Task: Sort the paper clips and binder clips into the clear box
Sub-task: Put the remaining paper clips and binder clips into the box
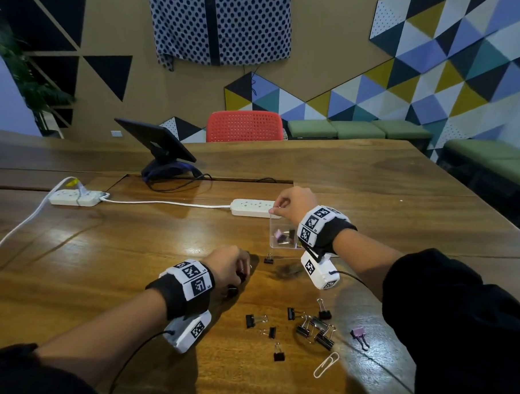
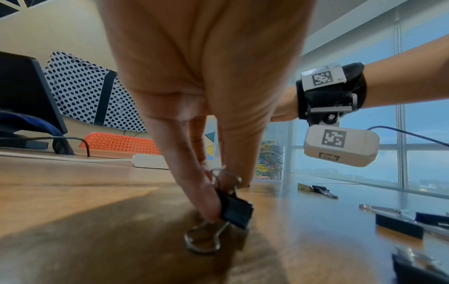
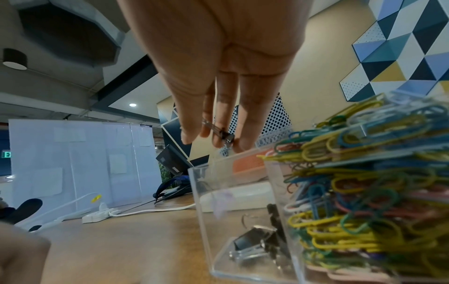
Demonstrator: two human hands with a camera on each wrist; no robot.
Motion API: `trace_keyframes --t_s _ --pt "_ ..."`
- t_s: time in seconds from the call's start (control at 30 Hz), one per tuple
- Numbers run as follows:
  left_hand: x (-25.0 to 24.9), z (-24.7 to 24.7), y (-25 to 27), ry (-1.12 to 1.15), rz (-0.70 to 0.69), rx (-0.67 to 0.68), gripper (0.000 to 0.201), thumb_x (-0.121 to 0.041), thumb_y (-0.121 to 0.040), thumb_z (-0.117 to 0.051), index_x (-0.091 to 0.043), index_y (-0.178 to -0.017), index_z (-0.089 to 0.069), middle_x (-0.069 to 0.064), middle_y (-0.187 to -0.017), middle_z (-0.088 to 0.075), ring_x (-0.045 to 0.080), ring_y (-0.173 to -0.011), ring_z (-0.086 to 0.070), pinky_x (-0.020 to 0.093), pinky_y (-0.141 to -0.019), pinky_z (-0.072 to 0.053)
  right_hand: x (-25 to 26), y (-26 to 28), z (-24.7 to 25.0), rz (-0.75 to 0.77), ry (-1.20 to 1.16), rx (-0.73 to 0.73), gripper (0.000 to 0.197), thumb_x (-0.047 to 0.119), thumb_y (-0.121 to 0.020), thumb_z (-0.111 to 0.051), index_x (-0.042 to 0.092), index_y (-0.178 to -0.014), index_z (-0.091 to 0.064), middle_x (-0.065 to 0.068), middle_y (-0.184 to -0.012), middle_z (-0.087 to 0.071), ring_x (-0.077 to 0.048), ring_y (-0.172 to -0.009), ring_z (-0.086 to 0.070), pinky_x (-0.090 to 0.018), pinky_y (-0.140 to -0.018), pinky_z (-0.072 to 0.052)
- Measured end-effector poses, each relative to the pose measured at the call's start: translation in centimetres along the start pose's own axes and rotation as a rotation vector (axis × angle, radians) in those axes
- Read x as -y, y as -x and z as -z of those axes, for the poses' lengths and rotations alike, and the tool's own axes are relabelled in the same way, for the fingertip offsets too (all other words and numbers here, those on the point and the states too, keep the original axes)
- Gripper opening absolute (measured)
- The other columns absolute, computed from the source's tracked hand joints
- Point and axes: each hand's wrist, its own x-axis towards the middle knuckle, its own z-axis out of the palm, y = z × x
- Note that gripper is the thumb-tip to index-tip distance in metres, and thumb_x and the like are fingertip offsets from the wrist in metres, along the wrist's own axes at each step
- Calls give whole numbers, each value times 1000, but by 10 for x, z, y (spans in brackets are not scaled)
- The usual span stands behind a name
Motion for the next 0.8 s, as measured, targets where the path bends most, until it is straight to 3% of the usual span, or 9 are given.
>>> trace_keyframes --t_s 0.07,0.17,0.27,0.33,0.43,0.53,0.67,0.7,0.8 --pt "0 3 -1 40 -14 -9 19 1 -72 -67 -16 -82 -69 1 -93 -69 14 -89 -63 30 -80 -55 0 3 2 11 -13 -20 20 41 -78 -70 21 -80 -69 7 -83 -67 -11 -81 -64 -31 -73 -57" --pt "-2 7 -4 83 -29 -36 19 -2 -72 -71 -18 -80 -67 -2 -88 -66 10 -82 -59 18 -67 -47 -3 11 4 35 -52 -63 17 38 -81 -68 21 -83 -70 6 -88 -69 -10 -84 -64 -31 -76 -57" --pt "-8 13 -6 150 -35 -80 20 3 -75 -68 -15 -84 -66 -3 -89 -61 5 -68 -55 12 -48 -42 -7 26 5 17 -79 -47 5 18 -84 -66 18 -88 -70 4 -95 -69 -11 -86 -64 -30 -78 -57" --pt "-12 18 -8 192 -51 -114 19 6 -77 -65 -10 -87 -64 -2 -90 -59 3 -61 -53 11 -43 -43 -14 36 5 15 -77 -47 14 7 -86 -61 16 -87 -70 3 -95 -68 -12 -85 -64 -29 -78 -57" --pt "-16 25 -14 203 -80 -205 17 3 -77 -67 -8 -89 -66 -3 -90 -59 -2 -62 -51 9 -47 -43 -26 50 7 29 -53 -35 15 5 -85 -60 17 -84 -69 6 -90 -65 -9 -79 -61 -24 -75 -55" --pt "-19 30 -22 225 -92 -318 18 2 -75 -69 -13 -83 -65 -3 -88 -59 7 -72 -55 11 -62 -42 -39 62 7 37 -39 58 22 1 -84 -56 17 -82 -70 3 -92 -69 -4 -67 -56 -16 -61 -49" --pt "-30 38 -34 322 -141 -484 19 2 -75 -67 -15 -82 -65 1 -92 -59 14 -77 -57 31 -74 -52 -55 80 8 26 166 254 15 6 -82 -61 17 -87 -69 2 -95 -69 -10 -84 -62 -25 -85 -53" --pt "-34 41 -37 331 -150 -522 19 2 -75 -67 -16 -83 -65 2 -94 -59 13 -76 -56 28 -72 -52 -59 84 9 9 219 320 15 11 -80 -67 18 -93 -68 3 -100 -67 -11 -89 -62 -27 -89 -52" --pt "-47 46 -47 374 -181 -628 19 2 -75 -66 -12 -88 -67 2 -96 -58 8 -72 -53 17 -66 -47 -66 91 11 -36 340 488 45 26 -72 -78 21 -114 -62 1 -119 -61 -16 -109 -58 -29 -94 -48"
